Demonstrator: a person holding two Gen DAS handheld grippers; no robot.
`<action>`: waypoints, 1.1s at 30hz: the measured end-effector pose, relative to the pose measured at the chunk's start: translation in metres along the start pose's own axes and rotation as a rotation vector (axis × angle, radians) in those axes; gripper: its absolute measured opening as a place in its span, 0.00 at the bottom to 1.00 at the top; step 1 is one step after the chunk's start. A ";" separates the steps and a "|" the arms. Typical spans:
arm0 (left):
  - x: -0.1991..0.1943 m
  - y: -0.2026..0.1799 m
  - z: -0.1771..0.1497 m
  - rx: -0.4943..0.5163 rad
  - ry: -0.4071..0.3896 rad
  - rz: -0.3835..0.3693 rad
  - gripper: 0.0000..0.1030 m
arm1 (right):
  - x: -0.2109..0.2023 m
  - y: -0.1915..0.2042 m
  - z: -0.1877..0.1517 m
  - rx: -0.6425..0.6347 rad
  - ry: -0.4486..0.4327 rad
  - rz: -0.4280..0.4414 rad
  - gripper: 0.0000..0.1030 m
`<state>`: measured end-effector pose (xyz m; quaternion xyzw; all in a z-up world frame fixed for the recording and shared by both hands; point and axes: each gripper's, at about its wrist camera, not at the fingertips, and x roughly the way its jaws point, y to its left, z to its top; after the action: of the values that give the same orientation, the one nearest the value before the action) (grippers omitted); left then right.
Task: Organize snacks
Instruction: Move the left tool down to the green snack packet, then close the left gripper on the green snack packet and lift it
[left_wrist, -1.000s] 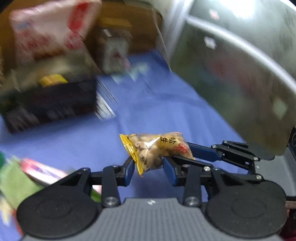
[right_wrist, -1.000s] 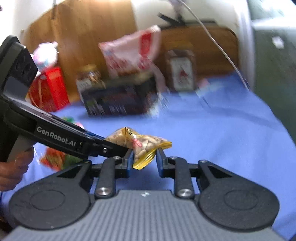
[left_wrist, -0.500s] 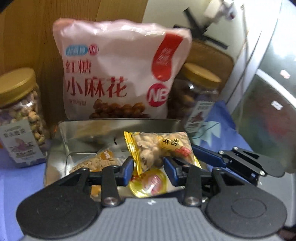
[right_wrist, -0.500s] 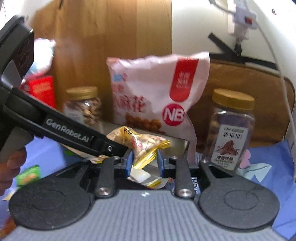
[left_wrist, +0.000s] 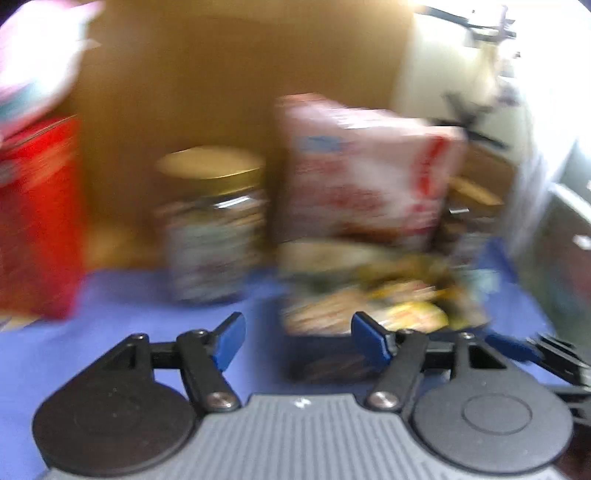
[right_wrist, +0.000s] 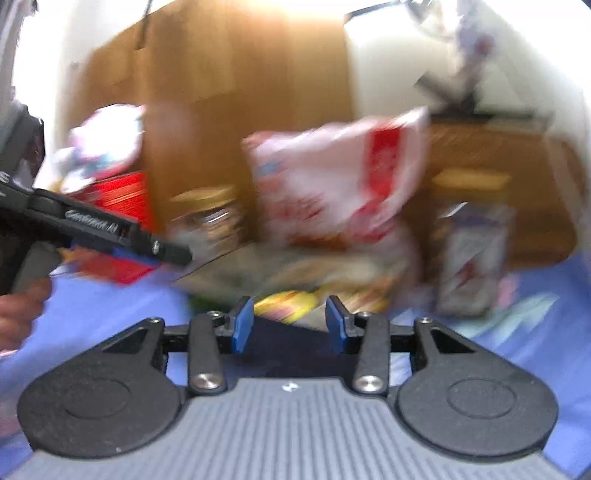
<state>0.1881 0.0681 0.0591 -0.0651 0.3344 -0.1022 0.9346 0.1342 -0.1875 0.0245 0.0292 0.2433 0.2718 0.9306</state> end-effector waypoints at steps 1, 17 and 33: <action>-0.002 0.016 -0.009 -0.041 0.022 0.035 0.64 | 0.008 0.007 -0.003 0.009 0.048 0.040 0.44; 0.005 0.048 -0.074 -0.245 0.152 0.010 0.53 | 0.106 0.058 -0.015 0.287 0.392 0.269 0.25; -0.042 -0.050 -0.136 -0.088 0.161 -0.122 0.56 | 0.009 0.028 -0.050 0.197 0.304 0.199 0.22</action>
<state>0.0619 0.0224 -0.0104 -0.1177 0.4081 -0.1491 0.8930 0.1035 -0.1627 -0.0184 0.1025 0.4022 0.3386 0.8444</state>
